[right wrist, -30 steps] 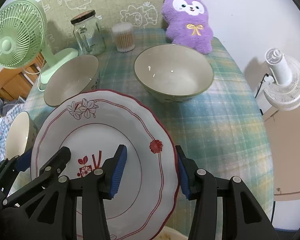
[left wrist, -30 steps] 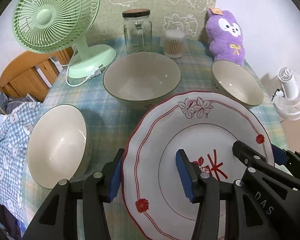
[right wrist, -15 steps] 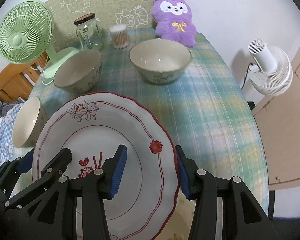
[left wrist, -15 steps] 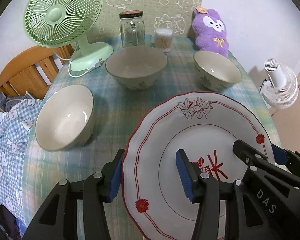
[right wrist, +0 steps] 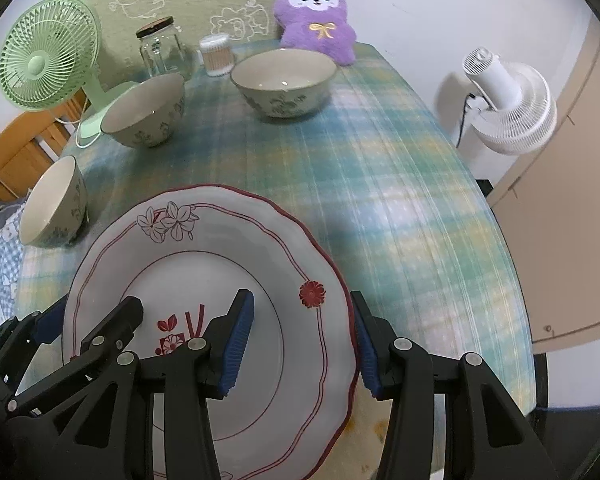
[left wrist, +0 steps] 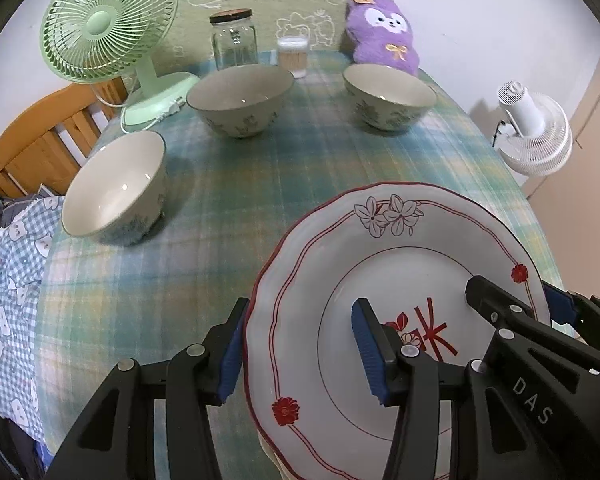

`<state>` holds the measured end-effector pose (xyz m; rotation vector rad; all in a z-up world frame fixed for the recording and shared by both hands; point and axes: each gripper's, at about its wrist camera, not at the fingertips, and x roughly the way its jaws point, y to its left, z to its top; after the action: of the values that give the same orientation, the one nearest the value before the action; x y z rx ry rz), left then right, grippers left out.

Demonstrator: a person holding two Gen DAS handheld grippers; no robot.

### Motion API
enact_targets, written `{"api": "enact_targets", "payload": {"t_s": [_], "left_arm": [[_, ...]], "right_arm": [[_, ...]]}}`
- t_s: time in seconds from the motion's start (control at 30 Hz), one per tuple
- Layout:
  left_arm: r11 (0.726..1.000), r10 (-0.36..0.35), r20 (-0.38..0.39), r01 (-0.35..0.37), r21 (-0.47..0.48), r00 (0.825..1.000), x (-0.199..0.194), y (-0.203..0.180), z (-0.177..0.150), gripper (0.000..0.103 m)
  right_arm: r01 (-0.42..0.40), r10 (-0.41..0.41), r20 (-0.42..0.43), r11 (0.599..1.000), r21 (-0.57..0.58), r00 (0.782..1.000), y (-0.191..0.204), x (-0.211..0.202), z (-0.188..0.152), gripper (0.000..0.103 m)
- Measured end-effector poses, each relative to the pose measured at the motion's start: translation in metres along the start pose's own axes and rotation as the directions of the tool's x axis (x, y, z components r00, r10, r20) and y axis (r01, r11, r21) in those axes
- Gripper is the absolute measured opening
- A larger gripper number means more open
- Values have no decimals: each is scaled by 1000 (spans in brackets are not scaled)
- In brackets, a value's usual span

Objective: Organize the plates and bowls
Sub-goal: 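Lift the three-plate stack with both grippers off the table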

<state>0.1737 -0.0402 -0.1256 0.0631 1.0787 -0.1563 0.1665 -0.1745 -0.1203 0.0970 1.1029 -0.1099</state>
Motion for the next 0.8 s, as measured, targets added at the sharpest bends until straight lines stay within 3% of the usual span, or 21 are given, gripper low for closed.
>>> {"api": "enact_targets", "payload": {"t_s": [0.43,0.8], "left_arm": [[998,-21,-51,24,56,998,2,-20,-33,51],[995,26,-43,-22,94,999,3,-29,-37,51]], "right_arm": [[30,-28,-35,998,61,999,-21,-2,-41,51],[62,-60,-40,996,59,997,-20,1,-48,51]]}}
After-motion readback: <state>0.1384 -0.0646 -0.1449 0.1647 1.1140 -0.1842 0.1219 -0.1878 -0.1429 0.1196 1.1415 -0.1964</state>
